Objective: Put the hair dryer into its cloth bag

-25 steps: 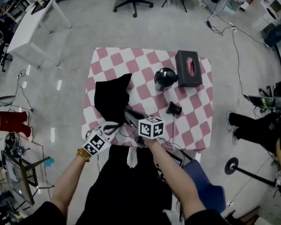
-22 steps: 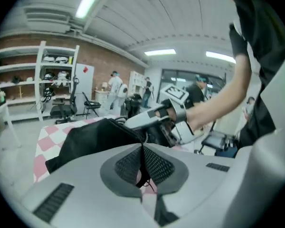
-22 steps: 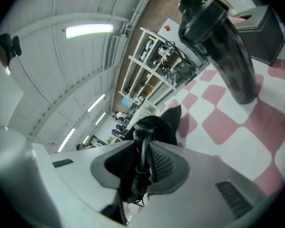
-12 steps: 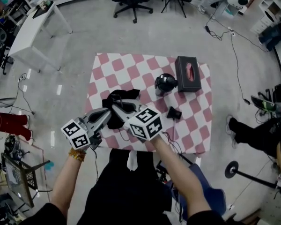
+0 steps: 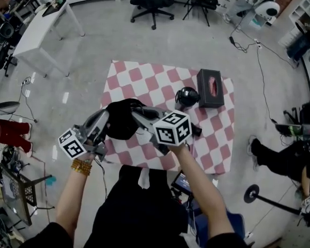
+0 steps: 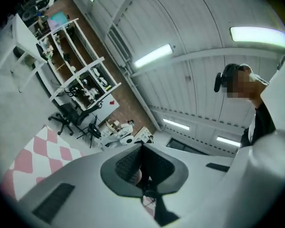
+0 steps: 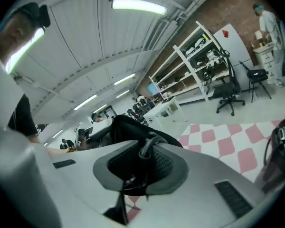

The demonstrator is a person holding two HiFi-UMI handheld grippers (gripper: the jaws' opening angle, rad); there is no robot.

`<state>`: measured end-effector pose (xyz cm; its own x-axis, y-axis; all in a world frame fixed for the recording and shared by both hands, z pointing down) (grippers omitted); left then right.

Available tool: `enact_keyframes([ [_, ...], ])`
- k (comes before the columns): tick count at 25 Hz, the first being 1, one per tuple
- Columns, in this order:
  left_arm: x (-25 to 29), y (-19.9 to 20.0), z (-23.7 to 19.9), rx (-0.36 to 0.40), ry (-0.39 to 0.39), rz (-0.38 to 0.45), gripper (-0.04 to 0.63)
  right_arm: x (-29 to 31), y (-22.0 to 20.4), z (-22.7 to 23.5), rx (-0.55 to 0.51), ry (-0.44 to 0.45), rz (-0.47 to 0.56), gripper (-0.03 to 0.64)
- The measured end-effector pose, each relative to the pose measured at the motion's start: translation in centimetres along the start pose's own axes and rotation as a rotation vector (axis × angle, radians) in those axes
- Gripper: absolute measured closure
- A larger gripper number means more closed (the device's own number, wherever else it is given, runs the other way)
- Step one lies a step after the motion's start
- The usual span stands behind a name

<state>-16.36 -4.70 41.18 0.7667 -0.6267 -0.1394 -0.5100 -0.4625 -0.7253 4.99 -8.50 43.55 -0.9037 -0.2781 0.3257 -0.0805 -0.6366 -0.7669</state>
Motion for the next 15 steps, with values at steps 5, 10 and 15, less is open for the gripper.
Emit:
enact_keyframes([
  [5,0.4,1.0,0.2,-0.027,-0.013,0.019,0.578,-0.8,-1.0,0.1,-0.044,0.054,0.064,0.558],
  [10,0.6,1.6,0.6,-0.031,-0.033,0.025,0.578,-3.0,-2.4,0.5,-0.094,0.128,0.127,0.542],
  [15,2.1,1.8,1.7,-0.001,-0.104,-0.030,0.578,-3.3,-0.9,-0.7,-0.009,0.096,0.163,0.543],
])
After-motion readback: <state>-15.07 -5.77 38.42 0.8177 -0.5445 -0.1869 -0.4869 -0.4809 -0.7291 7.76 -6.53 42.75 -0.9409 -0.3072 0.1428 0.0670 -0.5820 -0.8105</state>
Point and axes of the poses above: the fingertips, and each gripper's own axes: x forward along the fingers, z to its right, y out of its top, the point moved 8 cm from there along -x, backward along the fingers, and after that the axes turned 3 degrees about -z, right-handed, at the moved point
